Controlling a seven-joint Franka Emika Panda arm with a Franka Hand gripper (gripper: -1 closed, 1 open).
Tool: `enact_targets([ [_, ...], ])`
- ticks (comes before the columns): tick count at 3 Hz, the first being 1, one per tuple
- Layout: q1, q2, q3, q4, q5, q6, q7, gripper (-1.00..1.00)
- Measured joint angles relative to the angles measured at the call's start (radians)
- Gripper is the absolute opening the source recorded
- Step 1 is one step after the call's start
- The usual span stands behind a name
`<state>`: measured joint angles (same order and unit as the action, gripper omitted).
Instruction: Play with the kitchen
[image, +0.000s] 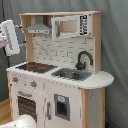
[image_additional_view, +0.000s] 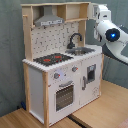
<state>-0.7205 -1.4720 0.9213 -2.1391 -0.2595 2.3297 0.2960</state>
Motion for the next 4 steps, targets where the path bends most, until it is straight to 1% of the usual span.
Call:
enact_targets([
  [1, 0.086, -0.028, 0.052, 0.013, -0.011, -0.002, -0.014, 1.00],
  [2, 0.165, -0.030, 0.115, 0.011, -0.044, -0.047, -0.012, 1.00],
  [3, 0.230, -0.030, 0.179, 0.007, -0.082, -0.093, -0.012, 1.00],
  [4, 0.275, -0.027, 0.273, 0.005, -0.106, -0.121, -0.013, 1.00],
])
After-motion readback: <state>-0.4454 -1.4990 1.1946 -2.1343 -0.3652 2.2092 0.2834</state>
